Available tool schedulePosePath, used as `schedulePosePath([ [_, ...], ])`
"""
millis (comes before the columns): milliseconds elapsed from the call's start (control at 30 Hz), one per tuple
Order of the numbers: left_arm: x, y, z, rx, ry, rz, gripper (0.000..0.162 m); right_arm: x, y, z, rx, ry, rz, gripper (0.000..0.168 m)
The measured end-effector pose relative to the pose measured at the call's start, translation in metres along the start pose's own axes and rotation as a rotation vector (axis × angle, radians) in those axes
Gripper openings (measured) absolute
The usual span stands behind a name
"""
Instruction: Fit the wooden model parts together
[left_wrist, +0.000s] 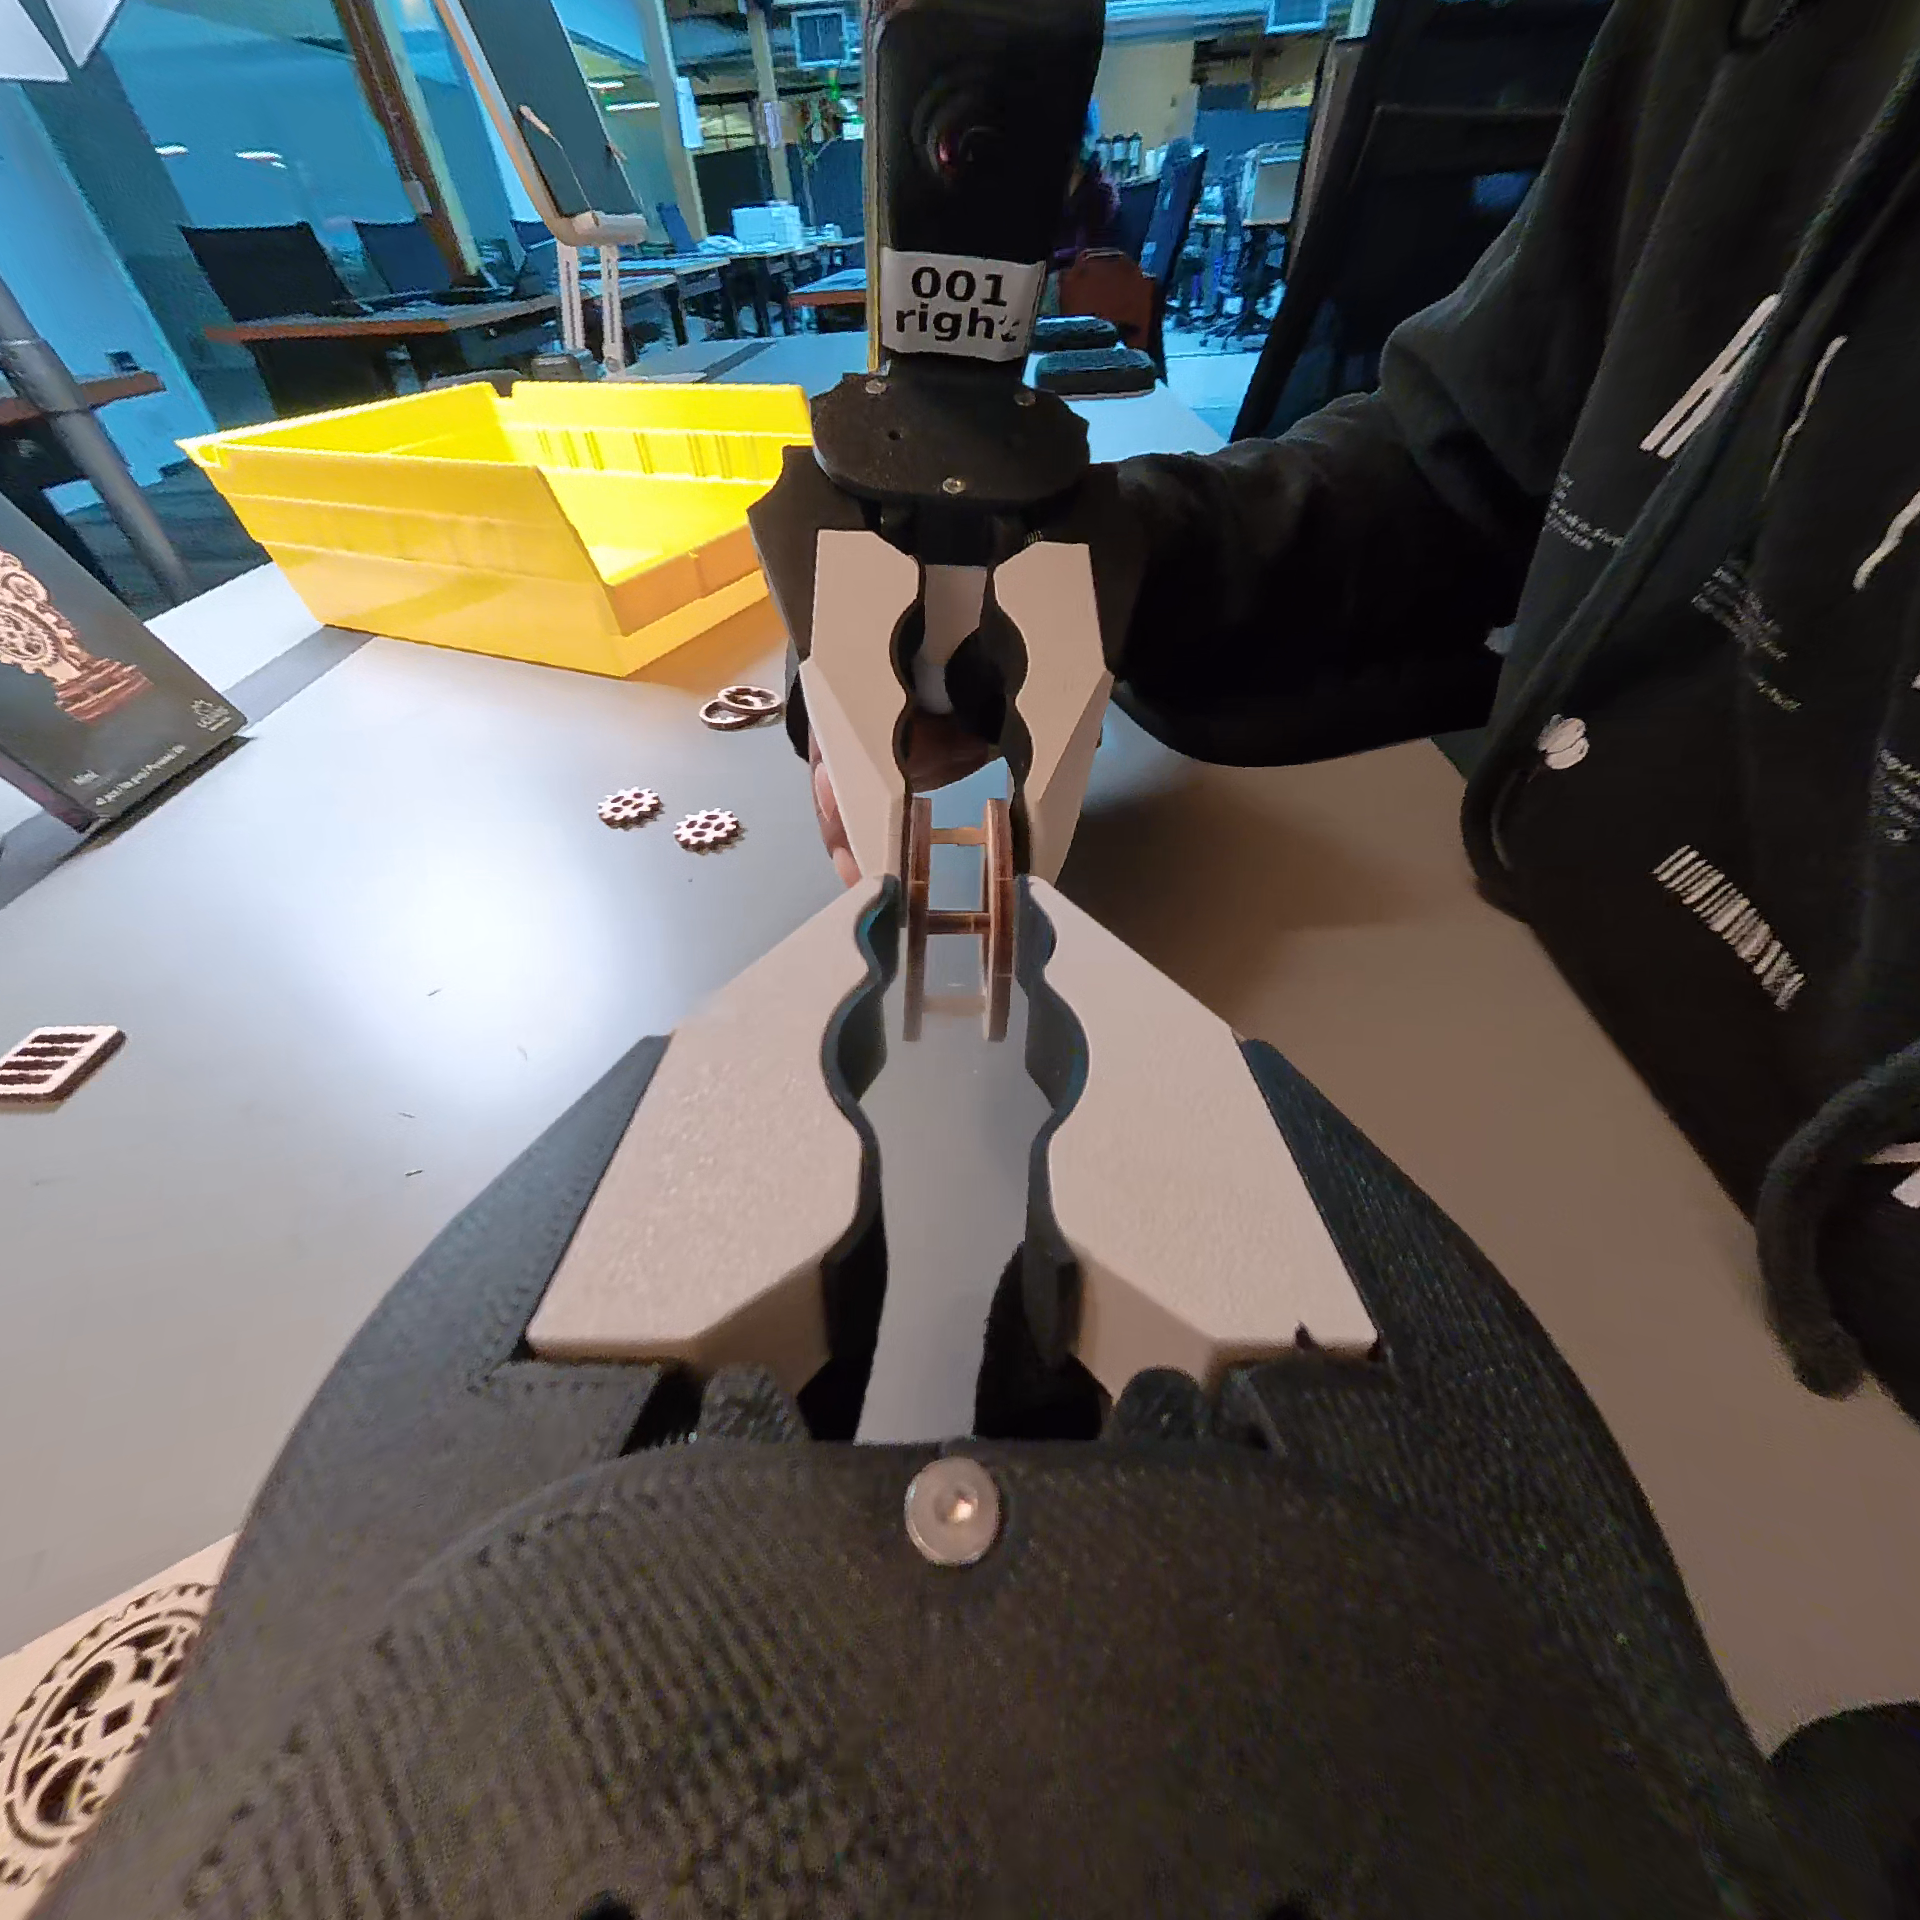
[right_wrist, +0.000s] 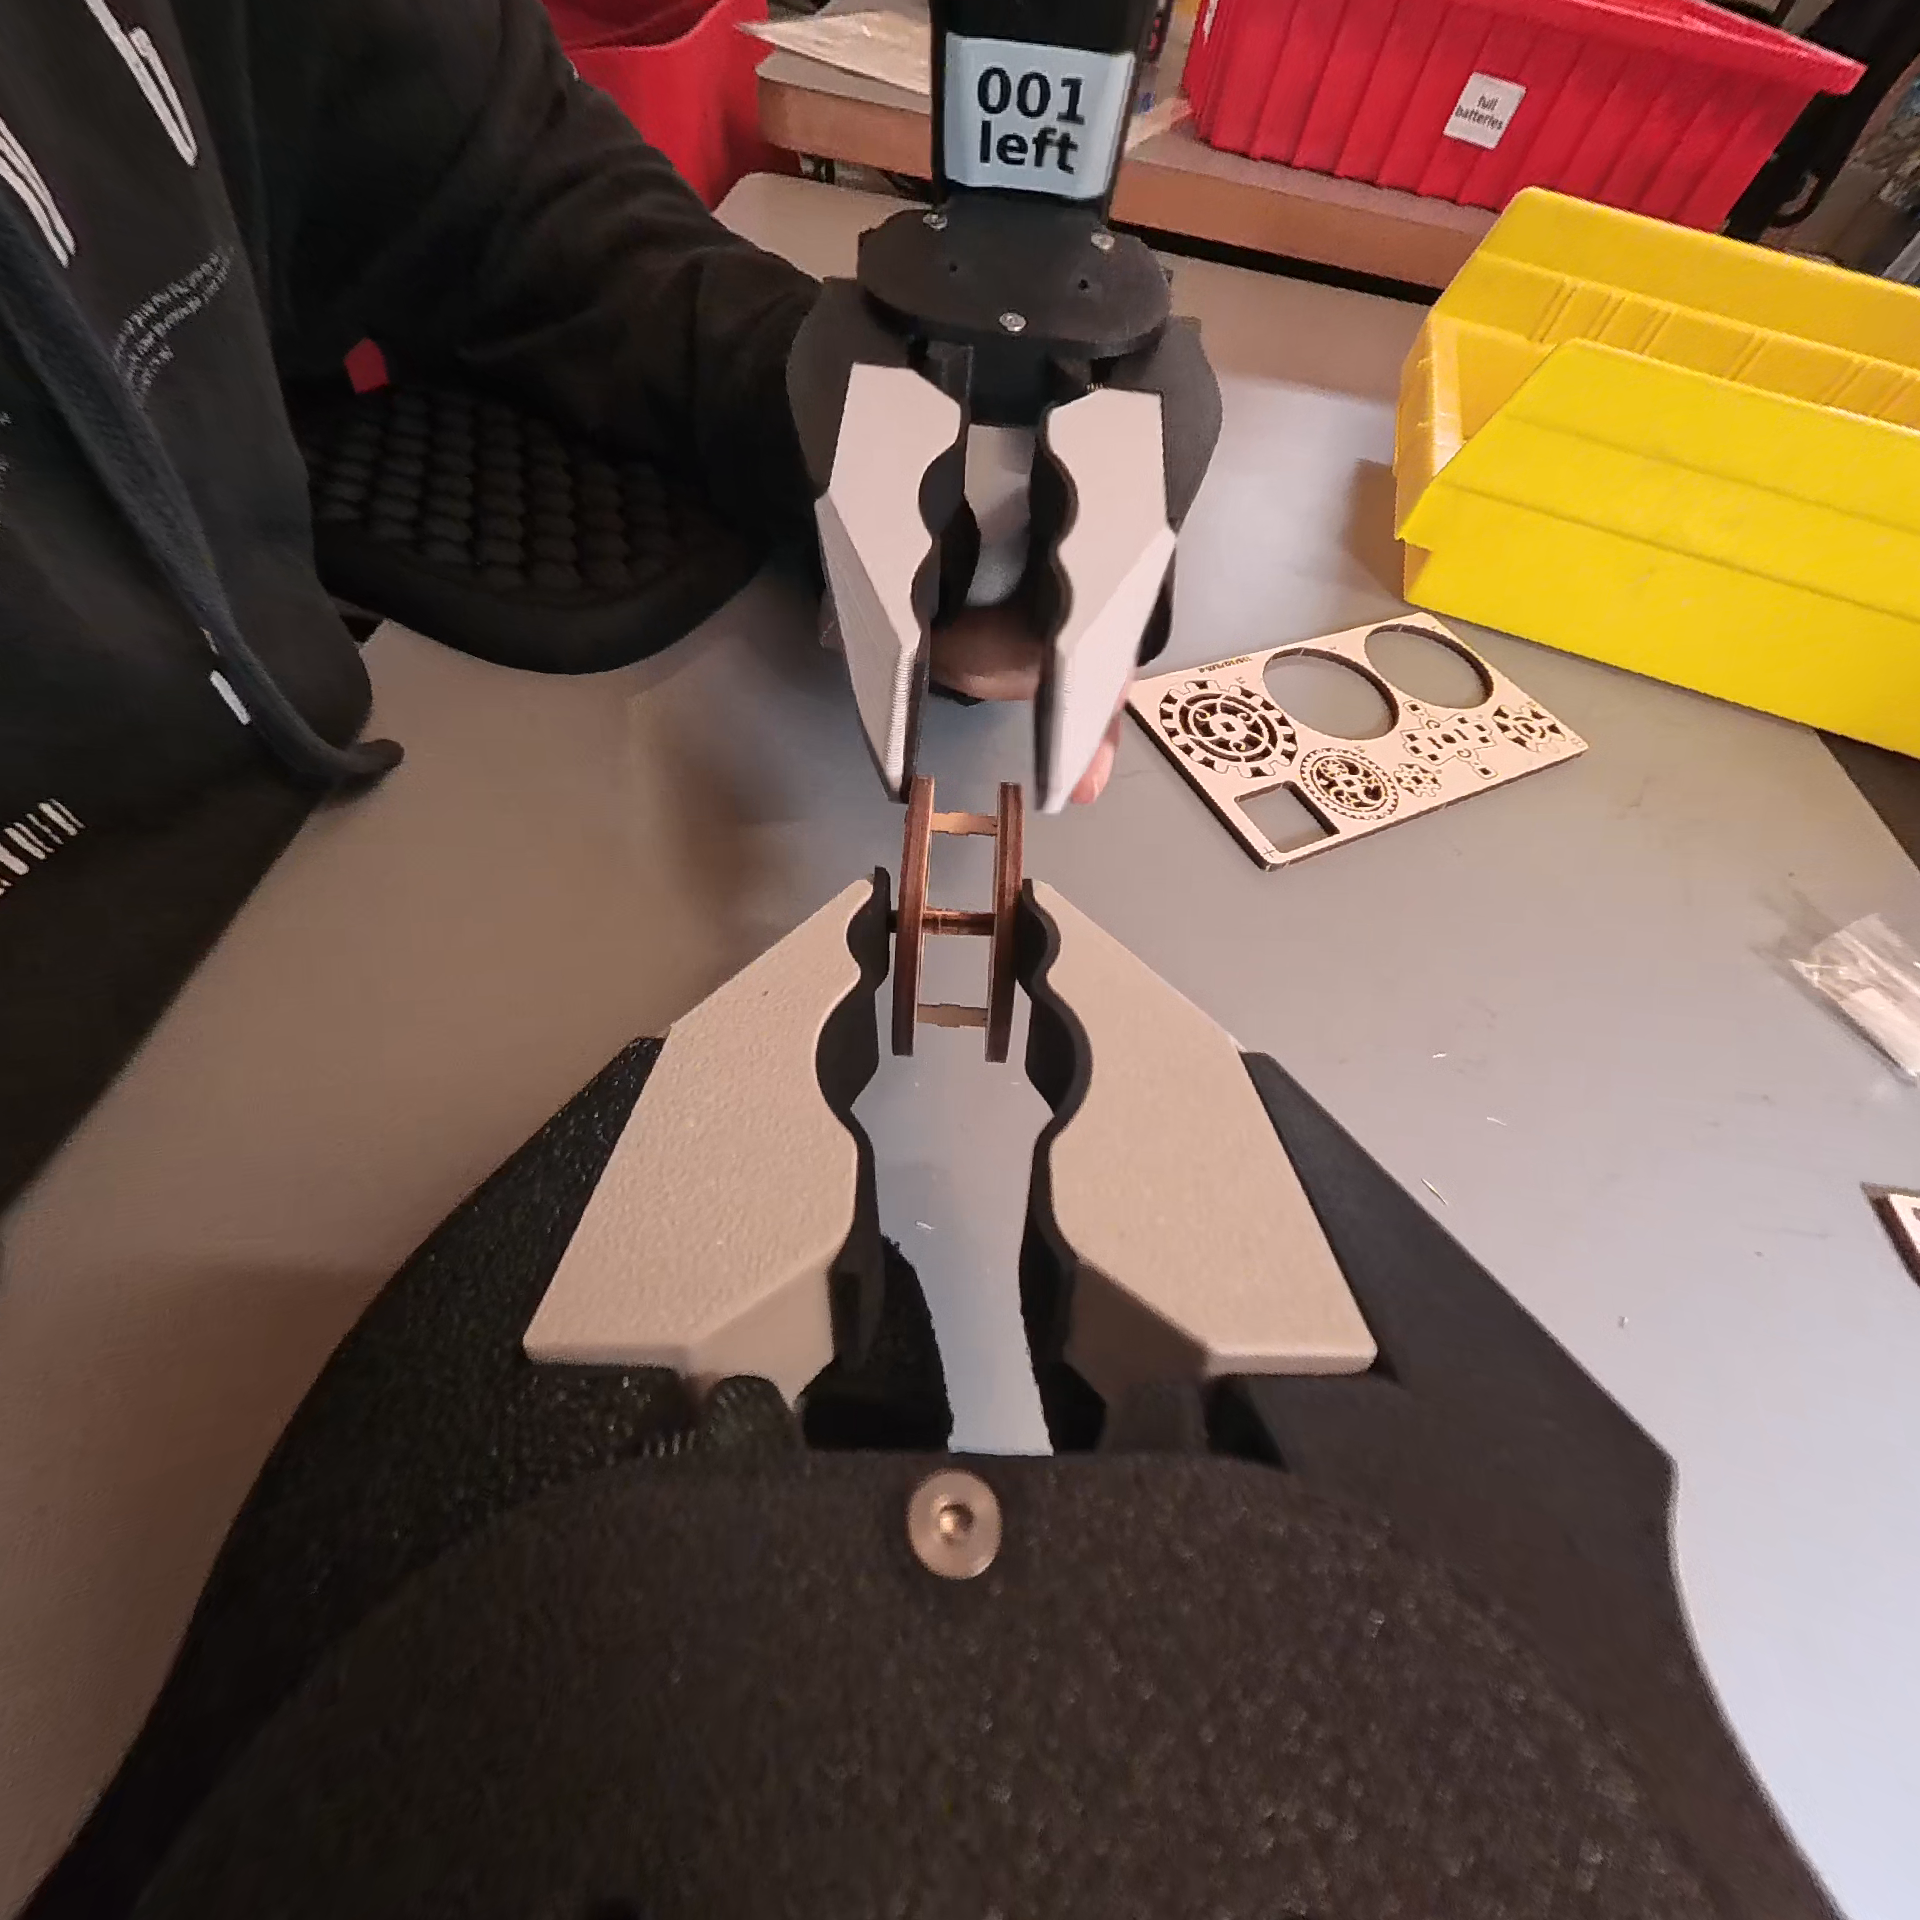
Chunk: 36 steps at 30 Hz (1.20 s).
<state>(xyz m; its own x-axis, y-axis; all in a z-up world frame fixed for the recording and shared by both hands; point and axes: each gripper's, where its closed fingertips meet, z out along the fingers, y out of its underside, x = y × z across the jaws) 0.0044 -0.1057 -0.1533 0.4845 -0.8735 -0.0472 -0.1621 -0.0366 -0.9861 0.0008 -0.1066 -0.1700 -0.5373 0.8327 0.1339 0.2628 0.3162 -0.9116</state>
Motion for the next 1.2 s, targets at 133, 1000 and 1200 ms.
schedulePosePath([
  [133, 0.001, 0.006, 0.003, -0.044, -0.002, -0.002, 0.029, -0.001, -0.001, -0.002, -0.004, 0.000, -0.020, 0.021],
  [1000, -0.003, -0.011, -0.003, 0.039, -0.018, -0.016, 0.020, 0.008, -0.007, -0.006, 0.040, 0.036, 0.003, 0.018],
  [1200, -0.004, -0.015, -0.006, 0.052, -0.049, 0.063, 0.020, 0.011, -0.012, -0.006, 0.061, 0.100, -0.054, 0.020],
])
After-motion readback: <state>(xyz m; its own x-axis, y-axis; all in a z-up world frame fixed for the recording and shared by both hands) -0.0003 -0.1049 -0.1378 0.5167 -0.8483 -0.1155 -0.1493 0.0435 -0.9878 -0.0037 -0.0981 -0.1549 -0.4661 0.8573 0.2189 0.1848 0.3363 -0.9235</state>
